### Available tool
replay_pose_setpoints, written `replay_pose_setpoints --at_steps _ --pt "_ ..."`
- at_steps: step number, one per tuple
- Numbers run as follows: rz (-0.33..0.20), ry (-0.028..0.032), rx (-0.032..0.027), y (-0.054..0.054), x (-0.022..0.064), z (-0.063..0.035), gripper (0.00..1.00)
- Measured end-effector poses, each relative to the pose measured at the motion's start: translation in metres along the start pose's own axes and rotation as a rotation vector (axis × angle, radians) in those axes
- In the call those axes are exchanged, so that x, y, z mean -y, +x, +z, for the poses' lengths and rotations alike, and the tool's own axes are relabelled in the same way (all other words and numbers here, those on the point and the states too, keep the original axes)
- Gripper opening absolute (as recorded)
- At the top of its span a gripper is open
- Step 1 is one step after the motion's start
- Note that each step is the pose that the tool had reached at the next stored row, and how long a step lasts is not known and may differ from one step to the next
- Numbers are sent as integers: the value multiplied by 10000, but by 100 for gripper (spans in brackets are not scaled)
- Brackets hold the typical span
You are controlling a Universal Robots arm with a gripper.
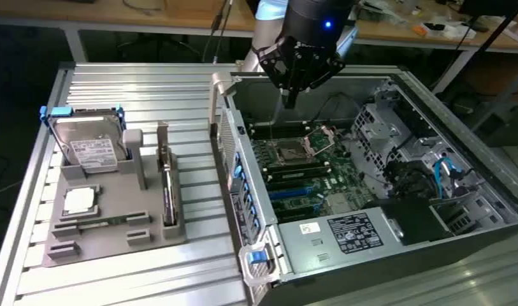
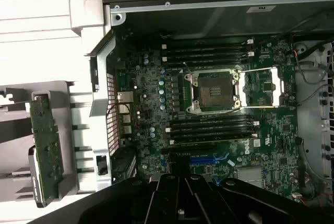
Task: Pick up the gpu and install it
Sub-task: 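Reach for the gpu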
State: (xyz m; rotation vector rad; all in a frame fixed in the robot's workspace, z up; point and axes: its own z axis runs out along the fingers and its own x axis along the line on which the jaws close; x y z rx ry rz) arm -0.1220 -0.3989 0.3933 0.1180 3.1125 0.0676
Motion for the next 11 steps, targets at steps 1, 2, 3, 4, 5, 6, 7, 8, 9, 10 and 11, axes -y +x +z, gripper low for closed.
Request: replay_pose_setpoints --at_steps 1,2,3,4,5,6,7,8,9,10,11 --pt "0 -1 0 0 0 0 11" --pt "0 0 0 0 0 0 11" --pt "0 0 0 8 1 1 11" --pt "0 0 0 8 1 1 11" --pt "0 -1 0 9 1 1 11" --pt "1 0 0 10 1 1 11" --pt "0 -1 0 12 1 1 11" --pt "1 0 0 13 1 1 11" --pt "0 -1 0 16 1 2 11" --pt "1 -1 0 19 2 2 11" --pt "0 0 0 23 2 2 11"
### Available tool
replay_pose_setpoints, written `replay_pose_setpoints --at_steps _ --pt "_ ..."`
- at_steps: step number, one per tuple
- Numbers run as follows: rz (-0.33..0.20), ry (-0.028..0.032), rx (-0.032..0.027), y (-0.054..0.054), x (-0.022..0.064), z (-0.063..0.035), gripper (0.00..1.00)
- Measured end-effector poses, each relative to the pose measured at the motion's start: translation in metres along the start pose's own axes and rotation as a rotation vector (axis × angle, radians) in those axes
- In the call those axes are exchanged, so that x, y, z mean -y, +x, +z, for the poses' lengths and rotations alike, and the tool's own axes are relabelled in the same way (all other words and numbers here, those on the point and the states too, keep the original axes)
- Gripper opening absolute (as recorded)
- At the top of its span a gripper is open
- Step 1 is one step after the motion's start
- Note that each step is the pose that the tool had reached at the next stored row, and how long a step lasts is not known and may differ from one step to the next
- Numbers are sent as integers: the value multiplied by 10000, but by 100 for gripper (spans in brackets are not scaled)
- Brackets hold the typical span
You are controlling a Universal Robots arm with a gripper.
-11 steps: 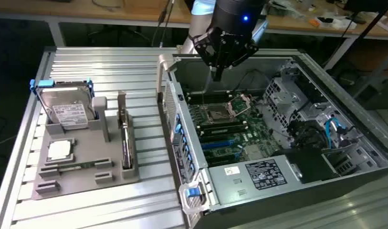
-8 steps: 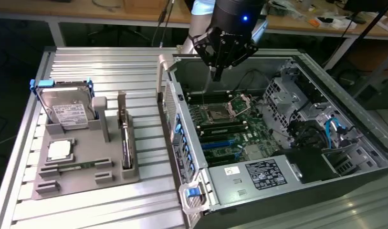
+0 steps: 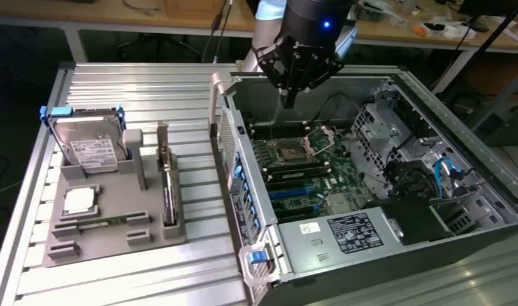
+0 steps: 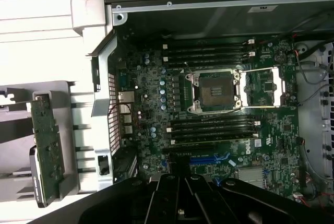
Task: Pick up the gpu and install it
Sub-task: 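Reach for the gpu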
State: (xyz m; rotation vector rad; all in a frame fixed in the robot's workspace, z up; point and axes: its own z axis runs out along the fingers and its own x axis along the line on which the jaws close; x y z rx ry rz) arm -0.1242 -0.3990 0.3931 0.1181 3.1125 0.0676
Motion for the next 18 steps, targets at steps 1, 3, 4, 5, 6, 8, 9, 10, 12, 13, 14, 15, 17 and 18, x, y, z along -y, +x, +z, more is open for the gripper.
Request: replay_pose_setpoints --at_steps 1,3,4,5,6,8,9,10,12,13,14,15,17,18 --pt "0 0 0 5 0 0 11" --pt "0 0 0 17 1 0 11" --pt "-1 0 0 28 2 0 11" --pt "-1 0 0 36 3 0 11" --pt "0 1 0 42 3 0 11" --pt "-1 0 0 53 4 1 11" --pt "0 0 0 61 4 1 11" --pt "0 -1 0 66 5 1 11" --pt "0 0 0 78 6 2 11" --pt "0 0 0 87 6 2 11" --pt "-1 0 0 92 7 2 11" --pt "0 0 0 96 7 2 11" --pt "0 0 -1 113 9 2 11" --pt "-1 0 -1 117 9 3 11"
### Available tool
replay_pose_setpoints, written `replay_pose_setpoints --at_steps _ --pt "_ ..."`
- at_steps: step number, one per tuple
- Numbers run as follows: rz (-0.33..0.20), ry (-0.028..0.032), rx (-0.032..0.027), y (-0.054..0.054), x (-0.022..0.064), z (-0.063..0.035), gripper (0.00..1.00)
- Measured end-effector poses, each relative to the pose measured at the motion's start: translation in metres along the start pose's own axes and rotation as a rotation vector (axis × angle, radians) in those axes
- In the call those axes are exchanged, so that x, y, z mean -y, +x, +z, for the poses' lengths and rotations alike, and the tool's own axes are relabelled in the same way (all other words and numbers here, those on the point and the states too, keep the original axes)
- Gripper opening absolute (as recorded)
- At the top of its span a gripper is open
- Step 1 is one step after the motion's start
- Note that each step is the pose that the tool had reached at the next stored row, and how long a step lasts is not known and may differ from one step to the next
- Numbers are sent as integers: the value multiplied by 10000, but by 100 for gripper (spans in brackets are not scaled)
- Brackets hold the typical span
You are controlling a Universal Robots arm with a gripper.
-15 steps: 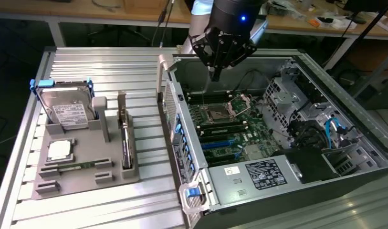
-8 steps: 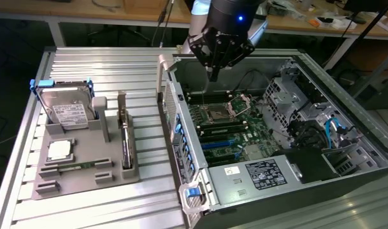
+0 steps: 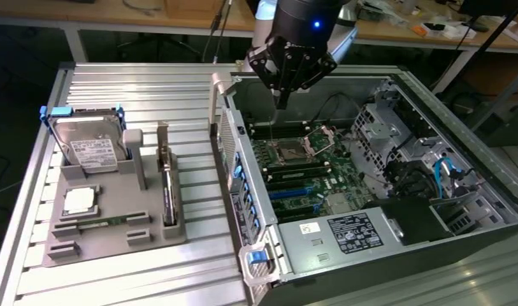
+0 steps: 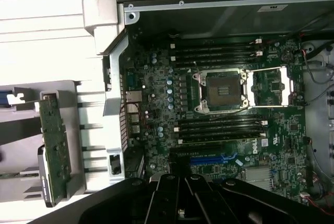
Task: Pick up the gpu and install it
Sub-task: 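Reach for the gpu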
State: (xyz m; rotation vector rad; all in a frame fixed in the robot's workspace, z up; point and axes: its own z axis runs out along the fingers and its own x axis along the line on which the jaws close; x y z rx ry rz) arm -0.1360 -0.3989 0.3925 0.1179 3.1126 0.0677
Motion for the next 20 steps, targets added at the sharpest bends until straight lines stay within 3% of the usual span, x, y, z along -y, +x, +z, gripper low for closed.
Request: replay_pose_setpoints --at_steps 20 --pt "0 1 -4 58 5 2 11"
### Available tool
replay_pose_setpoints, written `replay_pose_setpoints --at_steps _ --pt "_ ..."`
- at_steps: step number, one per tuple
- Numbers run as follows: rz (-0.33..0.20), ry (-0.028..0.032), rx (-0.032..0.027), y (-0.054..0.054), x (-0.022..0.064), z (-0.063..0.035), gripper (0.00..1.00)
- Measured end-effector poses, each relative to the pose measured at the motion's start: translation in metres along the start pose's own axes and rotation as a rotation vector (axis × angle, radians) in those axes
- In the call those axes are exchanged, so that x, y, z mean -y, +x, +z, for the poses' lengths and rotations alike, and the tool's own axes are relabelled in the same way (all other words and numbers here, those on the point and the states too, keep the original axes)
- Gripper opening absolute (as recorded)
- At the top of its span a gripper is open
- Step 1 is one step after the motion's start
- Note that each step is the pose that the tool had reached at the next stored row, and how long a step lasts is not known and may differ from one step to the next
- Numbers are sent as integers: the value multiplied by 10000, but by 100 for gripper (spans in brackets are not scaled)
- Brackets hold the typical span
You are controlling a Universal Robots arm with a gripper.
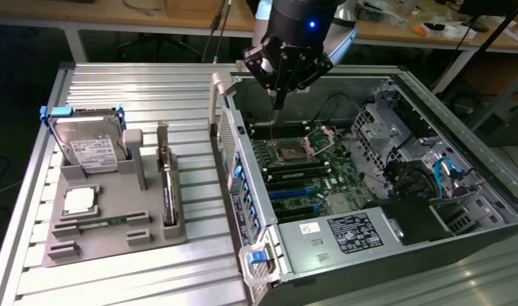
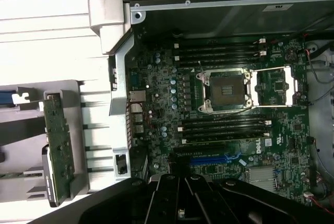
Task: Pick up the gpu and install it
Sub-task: 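Reach for the gpu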
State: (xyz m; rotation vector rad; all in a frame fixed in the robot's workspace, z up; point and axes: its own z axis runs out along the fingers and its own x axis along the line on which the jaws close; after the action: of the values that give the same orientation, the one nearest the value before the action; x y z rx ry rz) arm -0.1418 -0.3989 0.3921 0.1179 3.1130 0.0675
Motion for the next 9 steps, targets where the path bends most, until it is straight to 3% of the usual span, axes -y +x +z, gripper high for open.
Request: replay_pose_setpoints --at_steps 9 --pt "0 0 -6 20 2 1 11"
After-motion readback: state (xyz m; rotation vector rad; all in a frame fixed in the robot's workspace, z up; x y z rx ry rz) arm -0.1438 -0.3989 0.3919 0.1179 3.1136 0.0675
